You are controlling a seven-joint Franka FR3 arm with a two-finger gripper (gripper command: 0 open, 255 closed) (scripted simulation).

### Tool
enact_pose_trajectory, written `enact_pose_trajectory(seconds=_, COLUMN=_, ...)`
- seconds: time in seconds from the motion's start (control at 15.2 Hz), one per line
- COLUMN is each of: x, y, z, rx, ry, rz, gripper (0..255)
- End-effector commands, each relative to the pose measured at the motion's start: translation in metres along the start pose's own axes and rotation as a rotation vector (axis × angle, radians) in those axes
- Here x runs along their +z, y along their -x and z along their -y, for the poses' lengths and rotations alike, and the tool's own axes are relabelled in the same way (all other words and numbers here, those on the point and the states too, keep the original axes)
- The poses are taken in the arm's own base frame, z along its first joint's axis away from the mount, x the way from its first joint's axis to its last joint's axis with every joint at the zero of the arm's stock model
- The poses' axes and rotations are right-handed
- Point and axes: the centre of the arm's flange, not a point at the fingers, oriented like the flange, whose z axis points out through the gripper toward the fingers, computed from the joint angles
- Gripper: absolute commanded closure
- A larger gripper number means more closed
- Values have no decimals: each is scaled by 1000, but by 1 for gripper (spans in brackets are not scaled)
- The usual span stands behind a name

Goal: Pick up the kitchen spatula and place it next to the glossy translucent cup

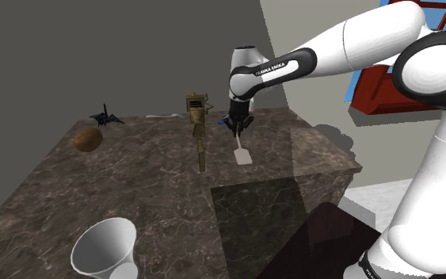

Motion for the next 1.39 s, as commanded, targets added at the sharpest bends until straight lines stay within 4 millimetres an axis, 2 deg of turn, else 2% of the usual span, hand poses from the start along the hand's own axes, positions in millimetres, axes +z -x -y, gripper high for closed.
enact_pose_trajectory(seconds=0.0, x=-11, y=-1, z=1, rx=0, ry=0, rz=0, gripper=255)
enact_pose_trajectory(seconds=1.32, x=-117, y=-8, z=1, rx=0, ry=0, rz=0, gripper=255)
